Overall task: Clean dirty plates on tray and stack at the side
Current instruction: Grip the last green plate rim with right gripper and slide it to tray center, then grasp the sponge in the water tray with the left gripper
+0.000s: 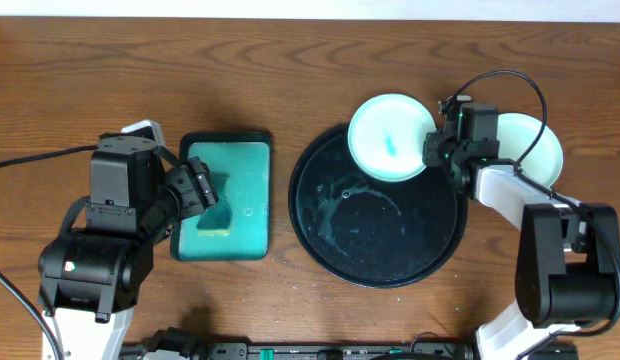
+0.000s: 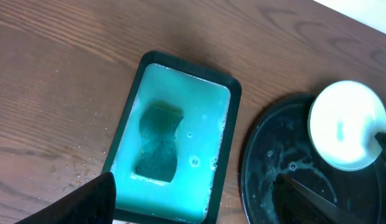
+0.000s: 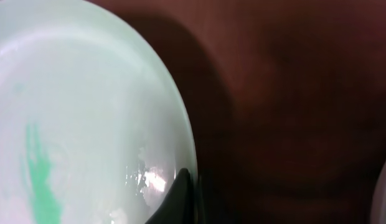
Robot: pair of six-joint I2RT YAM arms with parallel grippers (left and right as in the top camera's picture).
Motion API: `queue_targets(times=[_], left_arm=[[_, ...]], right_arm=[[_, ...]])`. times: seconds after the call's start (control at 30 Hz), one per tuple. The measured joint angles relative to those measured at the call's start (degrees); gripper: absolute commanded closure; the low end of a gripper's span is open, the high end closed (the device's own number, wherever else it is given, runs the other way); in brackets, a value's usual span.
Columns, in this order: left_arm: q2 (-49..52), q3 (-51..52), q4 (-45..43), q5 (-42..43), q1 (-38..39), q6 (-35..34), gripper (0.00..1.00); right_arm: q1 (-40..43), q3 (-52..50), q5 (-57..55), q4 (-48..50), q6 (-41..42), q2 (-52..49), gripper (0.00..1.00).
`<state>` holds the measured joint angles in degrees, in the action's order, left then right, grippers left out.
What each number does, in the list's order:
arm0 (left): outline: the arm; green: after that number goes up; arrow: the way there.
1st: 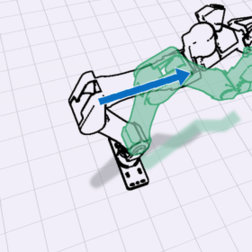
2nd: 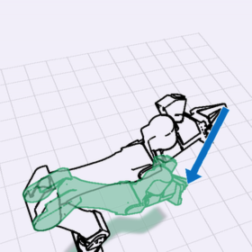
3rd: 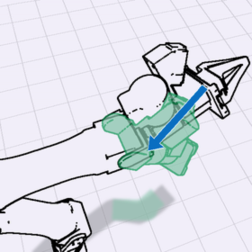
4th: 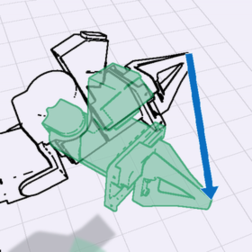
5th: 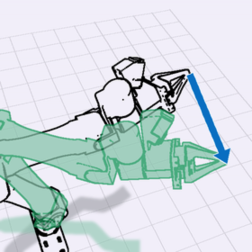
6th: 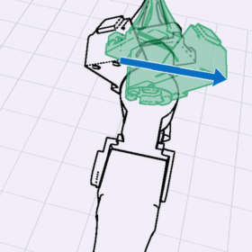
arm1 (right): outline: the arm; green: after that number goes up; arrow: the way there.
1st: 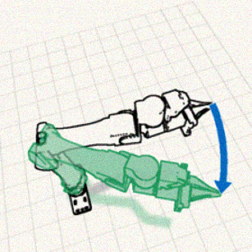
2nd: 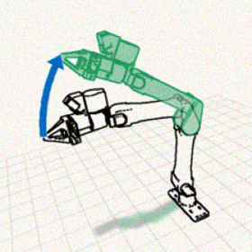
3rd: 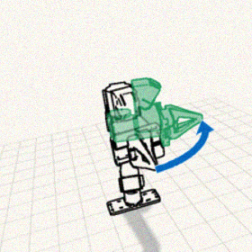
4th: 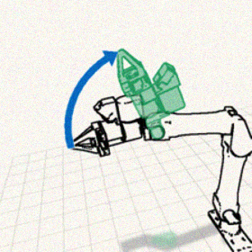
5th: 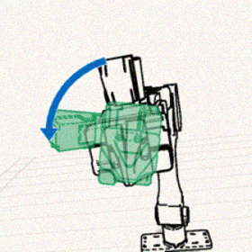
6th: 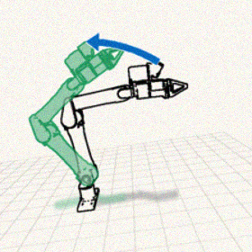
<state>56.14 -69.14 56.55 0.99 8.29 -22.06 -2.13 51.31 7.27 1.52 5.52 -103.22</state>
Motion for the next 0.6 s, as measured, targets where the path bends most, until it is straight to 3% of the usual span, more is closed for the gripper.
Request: queue_targets(times=[0.17, 0.33, 0.53, 0.57, 0.6], left_arm=[[0.0, 0.0, 0.0, 0.0, 0.0, 0.0, 0.2], [0.0, 0.0, 0.0, 0.0, 0.0, 0.0, 0.2], [0.0, 0.0, 0.0, 0.0, 0.0, 0.0, 0.2], [0.0, 0.0, 0.0, 0.0, 0.0, 0.0, 0.2], [0.0, 0.0, 0.0, 0.0, 0.0, 0.0, 0.2]], right_arm=[[0.0, -0.2, 4.4, -10.5, 1.5, 5.9, 0.99], [0.0, -0.3, 8.1, -27.6, 4.0, 13.8, 0.99], [-0.9, -1.6, 9.1, -39.4, 5.6, 12.9, 0.99], [-1.3, -2.2, 9.3, -39.7, 6.2, 12.2, 0.98], [-1.6, -3.0, 9.5, -39.6, 7.8, 11.3, 0.83]])
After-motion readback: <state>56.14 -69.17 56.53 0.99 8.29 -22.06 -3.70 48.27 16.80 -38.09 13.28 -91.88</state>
